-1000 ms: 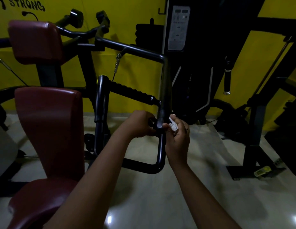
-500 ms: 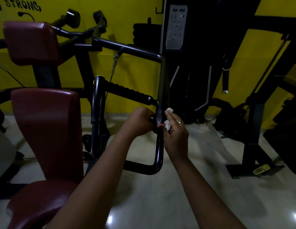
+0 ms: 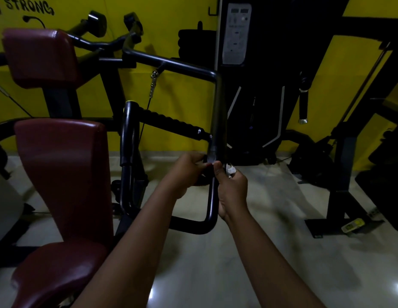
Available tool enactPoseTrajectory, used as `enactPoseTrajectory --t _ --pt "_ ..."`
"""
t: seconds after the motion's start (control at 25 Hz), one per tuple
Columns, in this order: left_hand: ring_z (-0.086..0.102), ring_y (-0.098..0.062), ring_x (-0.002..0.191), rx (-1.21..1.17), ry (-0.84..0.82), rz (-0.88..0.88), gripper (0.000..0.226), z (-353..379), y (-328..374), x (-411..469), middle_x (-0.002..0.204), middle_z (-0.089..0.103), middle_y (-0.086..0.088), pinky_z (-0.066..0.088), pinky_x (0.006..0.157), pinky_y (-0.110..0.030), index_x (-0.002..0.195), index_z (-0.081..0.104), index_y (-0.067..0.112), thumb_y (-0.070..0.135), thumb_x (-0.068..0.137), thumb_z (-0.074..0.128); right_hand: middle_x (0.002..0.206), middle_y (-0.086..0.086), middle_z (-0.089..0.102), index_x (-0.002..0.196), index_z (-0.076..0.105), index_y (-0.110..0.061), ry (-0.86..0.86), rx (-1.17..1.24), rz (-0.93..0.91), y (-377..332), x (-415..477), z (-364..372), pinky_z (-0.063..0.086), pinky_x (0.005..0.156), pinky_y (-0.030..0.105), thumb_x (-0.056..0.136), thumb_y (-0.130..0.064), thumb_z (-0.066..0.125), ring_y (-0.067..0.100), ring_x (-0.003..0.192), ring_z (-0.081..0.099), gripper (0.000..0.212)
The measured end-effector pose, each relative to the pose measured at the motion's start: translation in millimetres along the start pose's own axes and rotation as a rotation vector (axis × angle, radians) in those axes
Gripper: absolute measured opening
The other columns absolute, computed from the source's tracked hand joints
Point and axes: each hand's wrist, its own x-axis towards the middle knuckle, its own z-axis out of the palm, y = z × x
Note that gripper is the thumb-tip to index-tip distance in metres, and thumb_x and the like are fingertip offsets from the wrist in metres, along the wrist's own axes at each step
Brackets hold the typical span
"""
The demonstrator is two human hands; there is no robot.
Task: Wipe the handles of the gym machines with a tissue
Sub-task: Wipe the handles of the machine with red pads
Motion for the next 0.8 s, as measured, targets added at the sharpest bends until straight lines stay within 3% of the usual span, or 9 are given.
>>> enactPoseTrajectory --t 0.16,0.28,0.36,0.48,0.6,0.68,0.8 --pt "0.069 -0.037 0.084 0.079 0.084 -0.012 0.022 0 4 14 0.099 0.066 -0.031 0.061 0.066 -0.034 0.107 0.063 -0.009 0.005 0.099 0.048 0.095 0.001 0.073 0.100 0.069 -0.017 0.069 -0.099 -0.009 -2 5 6 0.056 0.087 0.040 0.088 -0.029 0.068 0.017 0.093 0.069 0.017" --pt "0.069 -0.038 0.086 0.062 0.144 -0.013 0.019 3 3 20 0.096 0.067 -0.030 0.059 0.077 -0.047 0.100 0.066 -0.008 0.005 0.097 0.052 0.092 -0.002 0.071 0.099 0.067 -0.017 0.110 -0.245 -0.087 -8 4 8 0.053 0.075 0.028 0.090 -0.033 0.066 0.013 0.091 0.067 0.019" --pt "0.070 -0.035 0.082 -0.032 0.182 -0.030 0.018 5 2 15 0.092 0.068 -0.026 0.060 0.076 -0.046 0.100 0.066 -0.006 0.007 0.097 0.055 0.094 -0.002 0.071 0.104 0.066 -0.017 0.080 -0.286 -0.107 -8 0 7 0.051 0.073 0.024 0.090 -0.039 0.064 0.011 0.091 0.067 0.026" --pt "0.067 -0.024 0.080 -0.194 0.106 -0.053 0.019 10 1 3 0.090 0.068 -0.015 0.058 0.075 -0.039 0.106 0.066 0.002 0.014 0.097 0.054 0.099 -0.001 0.072 0.109 0.065 -0.019 0.013 -0.124 -0.058 -7 -7 6 0.054 0.081 0.031 0.092 -0.042 0.060 0.014 0.094 0.068 0.029" --pt "0.067 -0.034 0.094 -0.251 0.103 -0.138 0.026 15 -9 5 0.102 0.068 -0.017 0.055 0.084 -0.048 0.115 0.063 0.005 0.022 0.099 0.053 0.096 -0.001 0.072 0.102 0.065 -0.022 0.019 -0.030 0.000 -4 -11 3 0.054 0.080 0.031 0.098 -0.034 0.051 0.015 0.093 0.068 0.018" --pt "0.067 -0.033 0.094 -0.199 0.178 -0.164 0.030 24 -18 12 0.105 0.069 -0.017 0.057 0.082 -0.047 0.114 0.063 0.006 0.029 0.100 0.050 0.089 -0.002 0.072 0.095 0.068 -0.025 0.112 -0.082 0.005 -2 -8 1 0.055 0.076 0.033 0.097 -0.034 0.055 0.016 0.089 0.068 0.016" --pt "0.068 -0.029 0.085 0.054 0.343 -0.096 0.034 37 -26 20 0.096 0.068 -0.014 0.058 0.078 -0.048 0.105 0.065 0.007 0.036 0.100 0.046 0.087 0.003 0.071 0.095 0.071 -0.018 0.229 -0.250 0.015 -4 -3 1 0.045 0.060 0.023 0.095 -0.031 0.059 0.019 0.087 0.067 0.018"
